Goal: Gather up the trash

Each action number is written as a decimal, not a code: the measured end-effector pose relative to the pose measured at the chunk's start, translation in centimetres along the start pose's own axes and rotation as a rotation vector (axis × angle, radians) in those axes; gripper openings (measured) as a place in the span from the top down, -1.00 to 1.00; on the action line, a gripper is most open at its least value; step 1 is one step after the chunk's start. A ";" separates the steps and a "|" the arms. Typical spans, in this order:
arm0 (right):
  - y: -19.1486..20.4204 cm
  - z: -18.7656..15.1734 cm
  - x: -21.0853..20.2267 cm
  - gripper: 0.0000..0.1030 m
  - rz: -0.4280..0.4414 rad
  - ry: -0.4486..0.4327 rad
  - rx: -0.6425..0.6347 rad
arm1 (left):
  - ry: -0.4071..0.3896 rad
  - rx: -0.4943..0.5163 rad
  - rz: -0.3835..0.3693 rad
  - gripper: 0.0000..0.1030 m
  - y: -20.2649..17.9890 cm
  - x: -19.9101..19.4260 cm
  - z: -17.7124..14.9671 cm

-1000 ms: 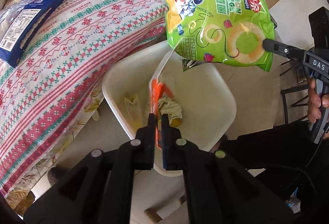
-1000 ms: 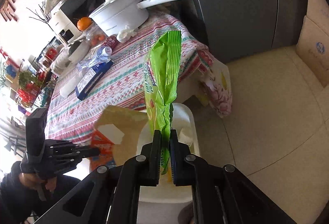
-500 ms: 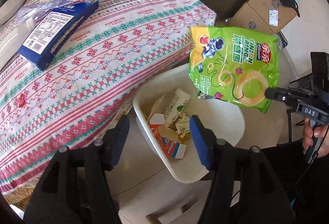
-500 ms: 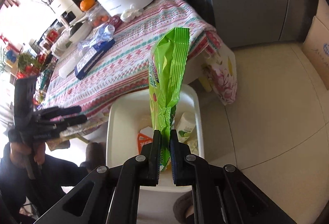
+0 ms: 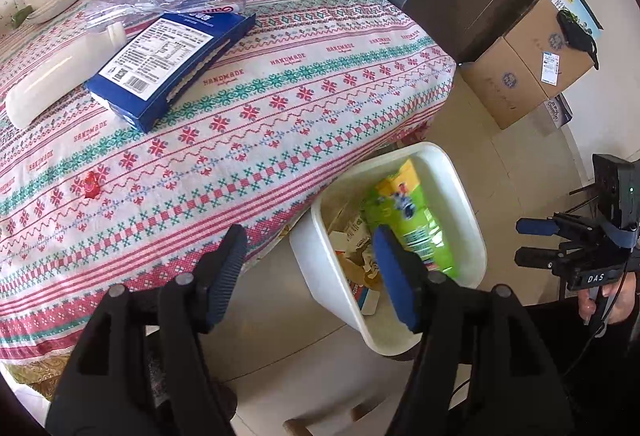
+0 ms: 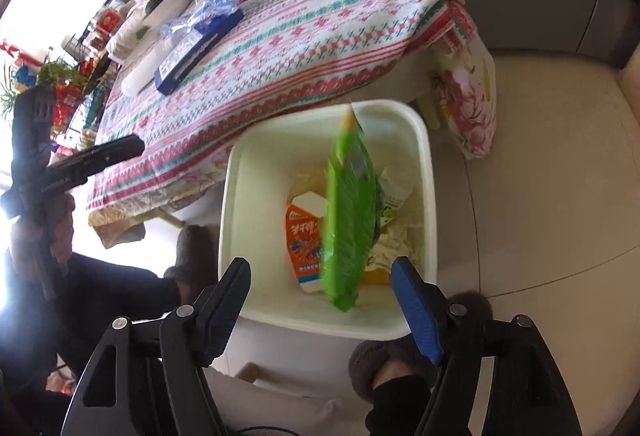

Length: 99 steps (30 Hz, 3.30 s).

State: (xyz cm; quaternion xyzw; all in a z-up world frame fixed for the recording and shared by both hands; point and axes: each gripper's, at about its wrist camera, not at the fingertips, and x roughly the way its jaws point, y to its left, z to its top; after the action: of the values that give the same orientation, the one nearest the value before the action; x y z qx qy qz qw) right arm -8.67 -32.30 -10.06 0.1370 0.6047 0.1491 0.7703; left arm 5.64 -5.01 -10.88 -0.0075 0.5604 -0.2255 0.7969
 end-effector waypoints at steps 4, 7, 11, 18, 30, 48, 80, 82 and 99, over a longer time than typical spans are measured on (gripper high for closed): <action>-0.4 0.3 -0.4 -0.44 0.005 -0.010 0.034 | -0.001 -0.007 0.007 -0.35 0.5 -0.4 0.1; -0.3 0.8 -0.1 -0.44 -0.002 -0.006 0.040 | -0.009 -0.016 0.015 -0.40 1.0 -0.8 0.3; 0.5 1.2 -0.1 -0.45 -0.004 -0.009 0.028 | -0.025 -0.039 0.033 -0.52 2.2 -1.8 0.5; 1.6 3.0 0.3 -0.52 -0.043 -0.015 0.025 | -0.027 -0.031 0.130 -0.63 4.7 -2.5 2.1; 7.0 8.5 1.5 -0.55 -0.057 -0.048 -0.043 | -0.134 0.246 0.235 -0.79 8.2 -1.0 7.6; 10.3 12.0 4.3 -0.56 -0.016 -0.010 -0.068 | 0.107 0.324 0.225 -0.91 11.0 7.7 12.8; 13.9 15.7 3.5 -0.56 -0.111 -0.148 -0.202 | -0.096 -0.164 0.009 -0.85 9.6 -5.8 3.0; 14.5 16.8 4.0 -0.56 -0.126 -0.161 -0.250 | -0.125 -0.178 0.028 -0.55 10.2 -6.4 3.0; 16.7 24.0 12.2 -0.56 -0.200 -0.107 -0.463 | 0.103 -0.317 0.132 -0.79 12.3 0.2 3.2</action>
State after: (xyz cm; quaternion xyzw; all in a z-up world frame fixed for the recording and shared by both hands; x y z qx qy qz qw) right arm 16.36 -12.91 -8.83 -0.0958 0.5236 0.1990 0.8229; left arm 12.89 5.16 -13.08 -0.0849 0.6282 -0.0818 0.7691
